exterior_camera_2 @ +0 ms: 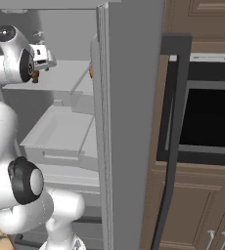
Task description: Gather the broccoli and onion from the fridge and place them on a tray on the dining counter. Then gather the chicken drumsticks from the fridge and place them on the other tray.
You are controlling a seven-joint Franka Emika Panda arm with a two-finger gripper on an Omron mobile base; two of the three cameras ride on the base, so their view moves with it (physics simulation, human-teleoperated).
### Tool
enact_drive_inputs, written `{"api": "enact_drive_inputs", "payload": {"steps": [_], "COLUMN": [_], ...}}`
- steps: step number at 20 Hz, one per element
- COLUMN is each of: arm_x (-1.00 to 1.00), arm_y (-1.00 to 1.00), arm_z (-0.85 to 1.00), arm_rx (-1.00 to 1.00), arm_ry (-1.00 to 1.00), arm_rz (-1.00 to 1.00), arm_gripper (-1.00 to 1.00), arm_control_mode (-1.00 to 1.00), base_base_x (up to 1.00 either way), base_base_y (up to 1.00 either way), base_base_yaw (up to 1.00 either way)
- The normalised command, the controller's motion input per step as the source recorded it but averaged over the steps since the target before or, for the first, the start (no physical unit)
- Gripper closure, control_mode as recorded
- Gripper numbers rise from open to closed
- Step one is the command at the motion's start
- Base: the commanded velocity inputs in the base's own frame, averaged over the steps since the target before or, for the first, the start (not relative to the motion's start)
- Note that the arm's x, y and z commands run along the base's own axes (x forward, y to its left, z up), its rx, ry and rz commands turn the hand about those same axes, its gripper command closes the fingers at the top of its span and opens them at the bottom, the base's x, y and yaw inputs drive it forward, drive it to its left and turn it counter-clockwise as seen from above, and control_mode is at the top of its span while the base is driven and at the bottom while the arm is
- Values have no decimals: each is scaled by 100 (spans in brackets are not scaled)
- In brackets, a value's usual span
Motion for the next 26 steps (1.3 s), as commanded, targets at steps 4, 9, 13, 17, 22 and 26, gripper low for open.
{"api": "enact_drive_inputs", "payload": {"steps": [4, 9, 13, 17, 22, 26], "arm_x": [54, 30, 31, 60, 40, 29], "arm_y": [6, 27, 17, 24, 31, 27], "arm_z": [-4, -9, -3, -27, -25, -20], "arm_rx": [12, 3, 0, 0, 0, 0], "arm_ry": [-1, 1, 15, 6, 2, 10], "arm_rz": [0, 0, 0, 4, 3, 0], "arm_gripper": [-100, -100, -100, -100, -100, -100], "arm_control_mode": [-100, -100, -100, -100, -100, -100], "base_base_x": [0, 0, 0, 0, 0, 0], "base_base_y": [0, 0, 0, 0, 0, 0], "base_base_yaw": [0, 0, 0, 0, 0, 0]}}
